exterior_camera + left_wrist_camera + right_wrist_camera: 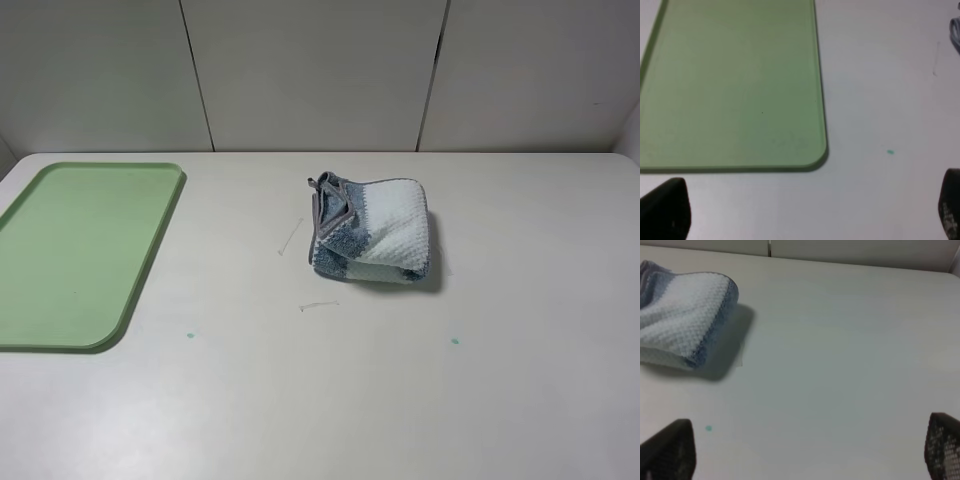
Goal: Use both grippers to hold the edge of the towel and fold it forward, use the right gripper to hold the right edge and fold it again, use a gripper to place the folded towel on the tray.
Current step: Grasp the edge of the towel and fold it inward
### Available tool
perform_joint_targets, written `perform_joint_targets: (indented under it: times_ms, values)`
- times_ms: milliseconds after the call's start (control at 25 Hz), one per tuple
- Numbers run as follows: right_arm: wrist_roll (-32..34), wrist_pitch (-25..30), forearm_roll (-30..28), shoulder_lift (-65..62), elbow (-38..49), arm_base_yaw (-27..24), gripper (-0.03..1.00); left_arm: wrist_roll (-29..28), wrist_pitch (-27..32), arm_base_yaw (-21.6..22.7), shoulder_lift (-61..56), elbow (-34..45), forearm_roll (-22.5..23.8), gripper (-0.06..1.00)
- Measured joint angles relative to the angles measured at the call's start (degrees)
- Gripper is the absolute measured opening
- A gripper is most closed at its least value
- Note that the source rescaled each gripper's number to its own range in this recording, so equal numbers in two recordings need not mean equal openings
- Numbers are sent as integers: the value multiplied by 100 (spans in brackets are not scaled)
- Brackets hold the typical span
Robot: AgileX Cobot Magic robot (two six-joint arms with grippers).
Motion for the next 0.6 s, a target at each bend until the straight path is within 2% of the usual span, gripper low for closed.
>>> perform_joint_targets:
  times_ms: [360, 480, 600]
  values:
    - [0, 0, 0, 0, 0, 0, 100, 0, 0, 0, 104, 0, 0, 100]
    - [0, 0, 0, 0, 0, 0, 100, -12, -38, 0, 598, -11, -8, 100]
    - [0, 0, 0, 0, 0, 0, 100, -19, -389, 0, 1264, -102, -105, 100]
